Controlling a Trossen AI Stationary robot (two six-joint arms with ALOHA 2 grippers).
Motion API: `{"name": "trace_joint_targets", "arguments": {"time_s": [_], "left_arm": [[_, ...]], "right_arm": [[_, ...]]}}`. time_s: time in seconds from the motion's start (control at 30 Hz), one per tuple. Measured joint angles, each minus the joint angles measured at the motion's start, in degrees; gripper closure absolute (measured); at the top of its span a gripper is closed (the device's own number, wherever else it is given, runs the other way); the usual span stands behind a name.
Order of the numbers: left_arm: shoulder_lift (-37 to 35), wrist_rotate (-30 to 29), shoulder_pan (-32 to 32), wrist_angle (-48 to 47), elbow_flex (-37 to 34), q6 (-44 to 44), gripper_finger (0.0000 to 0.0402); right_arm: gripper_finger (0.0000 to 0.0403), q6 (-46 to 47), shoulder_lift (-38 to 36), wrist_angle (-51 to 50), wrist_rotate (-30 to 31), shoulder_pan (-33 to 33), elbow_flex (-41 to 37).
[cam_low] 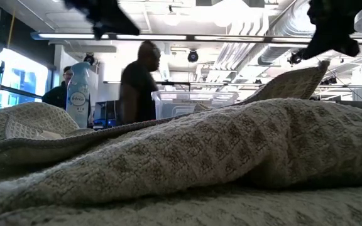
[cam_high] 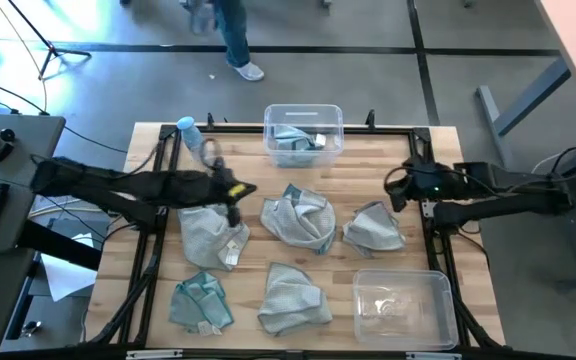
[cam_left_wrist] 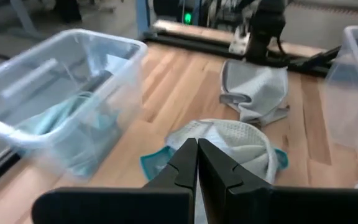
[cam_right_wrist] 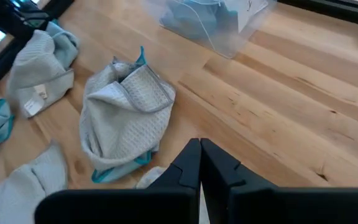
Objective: Sort microfiber towel by color & place in baskets
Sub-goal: Put the gray towel into the bottom transparent bin
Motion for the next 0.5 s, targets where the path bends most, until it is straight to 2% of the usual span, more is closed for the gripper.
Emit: {"name": "trace_joint_targets", "arguments": {"time_s": [0.13,0.27,0.4,0.5], "left_arm": [[11.24,0.43,-0.12,-7.34,11.84,-4.31,0.0402],[21.57,4.09,-0.05,-14.86,23.55,-5.47,0.0402],[29.91,8.92,-0.07,-14.84,31.92,-3.83,0.0402],[34.93,9.07,-0.01,-14.97,36.13,-1.24,0.04]], "right_arm": [[0.0402,-0.29,-5.59,0.02,-0.43,0.27,-3.44],[0.0402,-2.05,-9.36,-0.06,-1.5,0.27,-5.31],[0.0402,-5.0,-11.17,-0.17,-2.57,0.27,-5.55],[0.0403,-7.32,-11.73,-0.17,-3.54,0.27,-5.54]]}}
